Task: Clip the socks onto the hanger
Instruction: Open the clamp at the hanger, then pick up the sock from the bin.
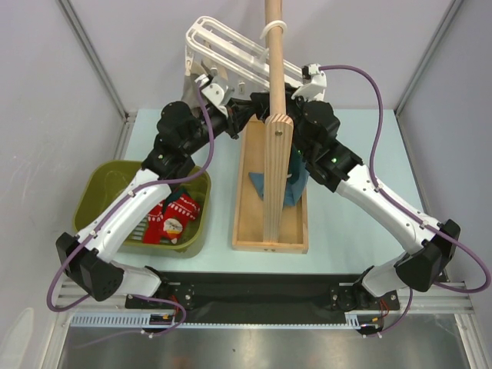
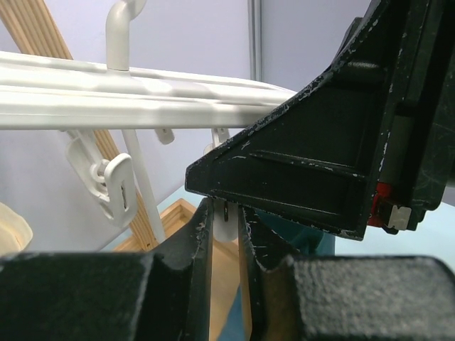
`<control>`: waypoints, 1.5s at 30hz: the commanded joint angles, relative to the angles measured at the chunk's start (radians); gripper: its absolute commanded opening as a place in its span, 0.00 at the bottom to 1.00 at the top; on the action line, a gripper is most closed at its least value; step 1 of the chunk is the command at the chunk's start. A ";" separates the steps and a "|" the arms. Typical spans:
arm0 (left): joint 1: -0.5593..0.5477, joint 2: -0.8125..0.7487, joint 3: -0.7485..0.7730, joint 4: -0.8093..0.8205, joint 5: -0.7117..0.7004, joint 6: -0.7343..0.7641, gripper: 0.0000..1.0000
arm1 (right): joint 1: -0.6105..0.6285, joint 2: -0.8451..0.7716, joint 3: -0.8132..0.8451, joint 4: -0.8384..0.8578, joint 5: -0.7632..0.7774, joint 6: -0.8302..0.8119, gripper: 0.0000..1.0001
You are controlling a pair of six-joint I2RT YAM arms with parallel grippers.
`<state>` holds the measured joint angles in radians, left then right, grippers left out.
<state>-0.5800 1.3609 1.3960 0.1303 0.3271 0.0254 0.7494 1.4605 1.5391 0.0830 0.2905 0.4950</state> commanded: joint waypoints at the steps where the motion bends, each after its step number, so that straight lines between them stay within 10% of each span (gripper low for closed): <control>1: -0.001 0.003 0.043 -0.023 0.050 -0.045 0.05 | 0.005 0.001 0.007 0.080 0.021 -0.024 0.22; 4: 0.012 -0.012 0.028 -0.020 0.032 -0.071 0.37 | 0.005 0.009 0.015 0.069 0.025 -0.029 0.14; 7: 0.046 -0.072 -0.023 0.003 0.026 -0.099 0.48 | 0.001 0.011 0.023 0.046 0.032 -0.026 0.00; 23: 0.408 -0.410 -0.170 -0.469 -0.192 -0.412 0.47 | -0.015 0.017 0.099 -0.195 0.145 0.128 0.00; 32: 0.687 -0.344 -0.282 -0.713 -0.131 -0.502 0.48 | -0.016 0.017 0.101 -0.178 0.095 0.106 0.00; 37: 0.714 -0.361 -0.478 -0.624 -0.152 -0.591 0.48 | -0.021 0.011 0.073 -0.154 0.070 0.097 0.00; 45: 0.588 -0.355 -0.635 -0.541 -0.482 -0.640 0.78 | -0.039 -0.005 0.039 -0.120 0.029 0.117 0.00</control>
<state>0.0517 1.0153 0.7654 -0.4850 0.0143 -0.5758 0.7158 1.4788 1.5951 -0.0696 0.3450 0.6086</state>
